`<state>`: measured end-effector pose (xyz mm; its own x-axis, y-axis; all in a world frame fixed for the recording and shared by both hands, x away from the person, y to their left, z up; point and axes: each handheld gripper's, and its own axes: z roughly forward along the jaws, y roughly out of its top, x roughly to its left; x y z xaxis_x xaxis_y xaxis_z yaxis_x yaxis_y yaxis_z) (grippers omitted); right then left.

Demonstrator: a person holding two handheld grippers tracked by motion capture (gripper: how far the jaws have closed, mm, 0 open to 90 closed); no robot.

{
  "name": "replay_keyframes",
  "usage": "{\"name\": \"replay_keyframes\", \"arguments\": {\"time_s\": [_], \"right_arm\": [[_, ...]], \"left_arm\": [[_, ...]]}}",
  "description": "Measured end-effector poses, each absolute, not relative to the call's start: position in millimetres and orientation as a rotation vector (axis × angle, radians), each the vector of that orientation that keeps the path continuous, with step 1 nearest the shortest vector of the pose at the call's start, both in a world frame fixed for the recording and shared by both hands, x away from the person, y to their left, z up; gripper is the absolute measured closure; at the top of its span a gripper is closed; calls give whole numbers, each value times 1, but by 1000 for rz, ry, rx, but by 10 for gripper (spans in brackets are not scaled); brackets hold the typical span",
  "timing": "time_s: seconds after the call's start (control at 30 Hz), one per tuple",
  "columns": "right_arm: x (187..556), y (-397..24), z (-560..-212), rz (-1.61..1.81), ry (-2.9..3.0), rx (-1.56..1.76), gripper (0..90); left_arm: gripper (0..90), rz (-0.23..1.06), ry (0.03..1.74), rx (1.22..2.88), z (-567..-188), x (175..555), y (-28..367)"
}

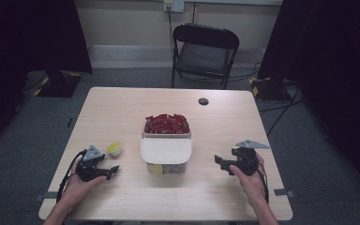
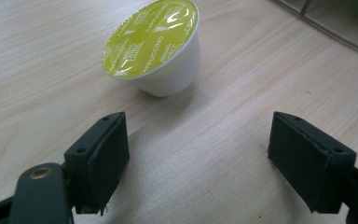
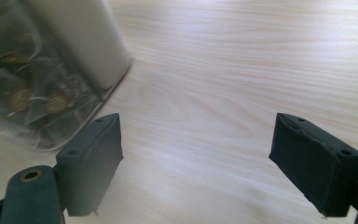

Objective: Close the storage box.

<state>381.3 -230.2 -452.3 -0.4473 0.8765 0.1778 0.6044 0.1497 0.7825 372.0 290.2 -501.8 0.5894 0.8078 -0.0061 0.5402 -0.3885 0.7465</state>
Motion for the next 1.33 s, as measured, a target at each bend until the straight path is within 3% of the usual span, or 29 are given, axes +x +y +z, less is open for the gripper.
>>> {"name": "replay_keyframes", "arguments": {"time_s": [0.43, 0.97, 1.17, 1.33], "right_arm": [[394, -250, -475, 1000, 2092, 1525, 170], [394, -241, -495, 866, 2087, 1494, 156], [394, -239, -500, 865, 2057, 1465, 77], [394, -239, -501, 867, 2050, 1467, 70]], "left_arm": [[198, 469, 1066, 2090, -502, 372, 290], [197, 469, 1066, 2091, -502, 372, 290], [197, 470, 1066, 2090, -502, 372, 290], [197, 471, 1065, 2089, -502, 372, 290]]}}
